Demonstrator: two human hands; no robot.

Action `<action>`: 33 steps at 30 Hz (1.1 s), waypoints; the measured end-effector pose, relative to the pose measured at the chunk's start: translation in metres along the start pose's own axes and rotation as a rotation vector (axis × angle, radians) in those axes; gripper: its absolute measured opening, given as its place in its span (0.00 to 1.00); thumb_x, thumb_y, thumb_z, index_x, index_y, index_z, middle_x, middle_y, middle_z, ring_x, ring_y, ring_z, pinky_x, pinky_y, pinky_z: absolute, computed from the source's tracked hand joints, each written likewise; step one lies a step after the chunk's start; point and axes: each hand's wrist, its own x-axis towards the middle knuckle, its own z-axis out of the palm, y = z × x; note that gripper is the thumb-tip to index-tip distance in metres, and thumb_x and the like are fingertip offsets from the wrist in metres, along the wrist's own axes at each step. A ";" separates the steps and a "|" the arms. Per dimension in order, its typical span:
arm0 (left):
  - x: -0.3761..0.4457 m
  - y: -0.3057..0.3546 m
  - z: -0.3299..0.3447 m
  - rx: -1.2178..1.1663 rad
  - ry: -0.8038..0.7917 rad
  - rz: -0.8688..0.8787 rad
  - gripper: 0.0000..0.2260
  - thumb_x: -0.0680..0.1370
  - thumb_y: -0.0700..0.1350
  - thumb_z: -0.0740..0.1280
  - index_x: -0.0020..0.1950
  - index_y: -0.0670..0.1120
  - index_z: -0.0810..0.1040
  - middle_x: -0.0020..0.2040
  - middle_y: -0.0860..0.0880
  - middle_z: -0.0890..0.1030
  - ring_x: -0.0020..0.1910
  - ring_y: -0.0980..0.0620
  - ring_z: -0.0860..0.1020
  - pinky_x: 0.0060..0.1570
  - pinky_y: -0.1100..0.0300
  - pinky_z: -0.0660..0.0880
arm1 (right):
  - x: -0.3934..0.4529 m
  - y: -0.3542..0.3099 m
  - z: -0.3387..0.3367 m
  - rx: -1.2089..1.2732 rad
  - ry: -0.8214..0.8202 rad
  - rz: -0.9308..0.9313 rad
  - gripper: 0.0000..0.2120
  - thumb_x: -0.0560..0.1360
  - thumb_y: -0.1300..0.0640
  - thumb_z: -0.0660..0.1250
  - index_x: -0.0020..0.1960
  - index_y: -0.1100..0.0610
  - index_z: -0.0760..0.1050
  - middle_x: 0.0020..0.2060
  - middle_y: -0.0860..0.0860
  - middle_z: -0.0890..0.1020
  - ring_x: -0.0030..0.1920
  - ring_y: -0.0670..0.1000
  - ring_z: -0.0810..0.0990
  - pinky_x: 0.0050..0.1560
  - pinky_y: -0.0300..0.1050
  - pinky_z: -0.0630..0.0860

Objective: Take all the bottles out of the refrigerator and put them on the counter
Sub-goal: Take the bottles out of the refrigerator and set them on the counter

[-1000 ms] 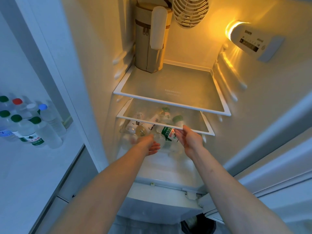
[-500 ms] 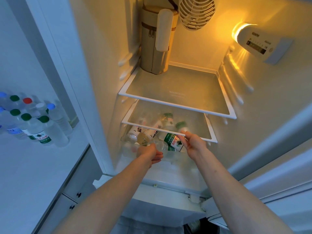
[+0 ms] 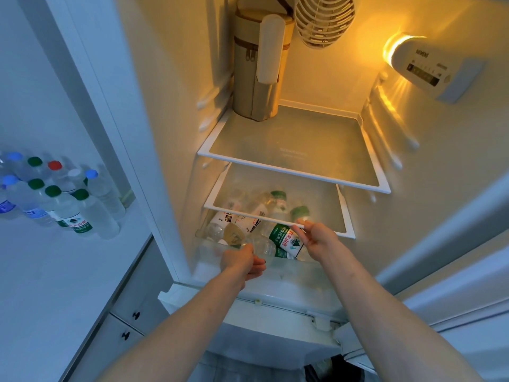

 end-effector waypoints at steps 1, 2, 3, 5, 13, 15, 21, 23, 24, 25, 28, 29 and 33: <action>-0.002 0.000 0.001 -0.003 0.000 0.000 0.11 0.81 0.43 0.64 0.43 0.37 0.79 0.35 0.40 0.85 0.30 0.46 0.83 0.33 0.54 0.82 | 0.002 0.001 -0.001 -0.001 0.005 0.001 0.04 0.80 0.69 0.65 0.48 0.69 0.78 0.59 0.63 0.79 0.62 0.62 0.80 0.27 0.43 0.82; -0.004 0.000 0.001 -0.004 0.002 0.000 0.12 0.81 0.43 0.64 0.43 0.37 0.79 0.35 0.40 0.85 0.30 0.46 0.83 0.33 0.54 0.83 | 0.004 0.003 -0.002 -0.002 0.008 0.003 0.04 0.80 0.69 0.65 0.48 0.68 0.78 0.59 0.63 0.79 0.61 0.62 0.80 0.28 0.43 0.82; -0.004 0.001 0.001 -0.006 0.007 0.003 0.13 0.81 0.43 0.64 0.42 0.37 0.79 0.34 0.41 0.85 0.30 0.46 0.83 0.34 0.54 0.83 | 0.005 0.005 -0.002 0.002 0.013 0.004 0.04 0.80 0.69 0.65 0.49 0.68 0.78 0.59 0.63 0.79 0.60 0.62 0.80 0.28 0.43 0.82; -0.007 -0.001 0.001 -0.003 0.018 0.002 0.14 0.81 0.44 0.63 0.40 0.37 0.79 0.33 0.41 0.85 0.31 0.46 0.83 0.34 0.54 0.83 | 0.007 0.009 -0.003 0.004 0.032 0.003 0.04 0.80 0.68 0.65 0.52 0.68 0.78 0.59 0.63 0.79 0.60 0.61 0.80 0.28 0.43 0.82; -0.009 -0.004 -0.002 -0.001 0.014 -0.009 0.14 0.81 0.45 0.64 0.41 0.38 0.79 0.34 0.42 0.85 0.32 0.47 0.84 0.34 0.54 0.83 | -0.004 0.008 -0.008 0.065 -0.065 -0.061 0.08 0.79 0.69 0.66 0.57 0.69 0.77 0.60 0.63 0.81 0.56 0.58 0.84 0.30 0.38 0.82; -0.008 -0.003 -0.002 -0.007 0.005 -0.015 0.13 0.81 0.44 0.64 0.41 0.38 0.79 0.35 0.42 0.85 0.33 0.46 0.84 0.35 0.53 0.83 | -0.010 -0.008 -0.003 0.062 -0.134 -0.121 0.06 0.80 0.69 0.64 0.55 0.70 0.77 0.58 0.63 0.82 0.55 0.58 0.85 0.41 0.43 0.85; -0.008 0.003 0.000 -0.012 -0.032 -0.038 0.12 0.81 0.43 0.63 0.40 0.40 0.77 0.36 0.42 0.84 0.33 0.47 0.83 0.34 0.53 0.83 | -0.020 -0.040 0.010 0.111 -0.181 -0.250 0.12 0.81 0.65 0.64 0.63 0.68 0.72 0.54 0.64 0.84 0.49 0.57 0.88 0.51 0.47 0.84; -0.009 0.008 -0.004 0.018 -0.081 -0.071 0.11 0.82 0.43 0.63 0.42 0.40 0.77 0.35 0.42 0.84 0.33 0.47 0.83 0.33 0.53 0.82 | -0.021 -0.035 0.010 0.111 -0.164 -0.268 0.13 0.80 0.65 0.65 0.63 0.69 0.72 0.53 0.64 0.85 0.49 0.57 0.88 0.51 0.46 0.84; -0.009 0.012 -0.007 0.047 -0.115 -0.088 0.11 0.82 0.44 0.64 0.44 0.40 0.78 0.36 0.42 0.85 0.33 0.47 0.83 0.33 0.53 0.82 | -0.021 -0.032 0.009 0.108 -0.153 -0.283 0.12 0.80 0.65 0.65 0.62 0.69 0.73 0.52 0.64 0.85 0.49 0.56 0.88 0.50 0.45 0.84; -0.007 0.015 -0.011 0.086 -0.145 -0.098 0.10 0.82 0.45 0.64 0.47 0.39 0.79 0.36 0.42 0.85 0.33 0.48 0.83 0.34 0.53 0.82 | -0.022 -0.030 0.009 0.107 -0.144 -0.298 0.11 0.80 0.65 0.66 0.60 0.70 0.74 0.51 0.64 0.85 0.48 0.56 0.88 0.47 0.44 0.85; -0.004 0.022 -0.019 0.224 -0.194 -0.100 0.14 0.82 0.49 0.66 0.50 0.39 0.81 0.38 0.43 0.86 0.32 0.49 0.83 0.36 0.54 0.83 | -0.021 -0.020 0.006 0.101 -0.114 -0.305 0.11 0.80 0.65 0.67 0.59 0.71 0.75 0.52 0.64 0.85 0.44 0.54 0.88 0.39 0.38 0.83; -0.005 0.023 -0.020 0.261 -0.197 -0.093 0.15 0.82 0.50 0.65 0.50 0.39 0.81 0.38 0.43 0.86 0.32 0.49 0.83 0.36 0.54 0.83 | -0.020 -0.015 0.003 0.097 -0.109 -0.297 0.12 0.80 0.65 0.67 0.60 0.71 0.76 0.53 0.63 0.85 0.43 0.53 0.88 0.38 0.38 0.83; -0.009 0.025 -0.021 0.410 -0.185 -0.005 0.18 0.82 0.54 0.65 0.49 0.38 0.82 0.35 0.45 0.84 0.30 0.50 0.82 0.35 0.56 0.82 | -0.019 -0.003 -0.007 0.077 -0.108 -0.232 0.15 0.80 0.66 0.67 0.65 0.69 0.76 0.57 0.60 0.84 0.46 0.52 0.87 0.36 0.36 0.82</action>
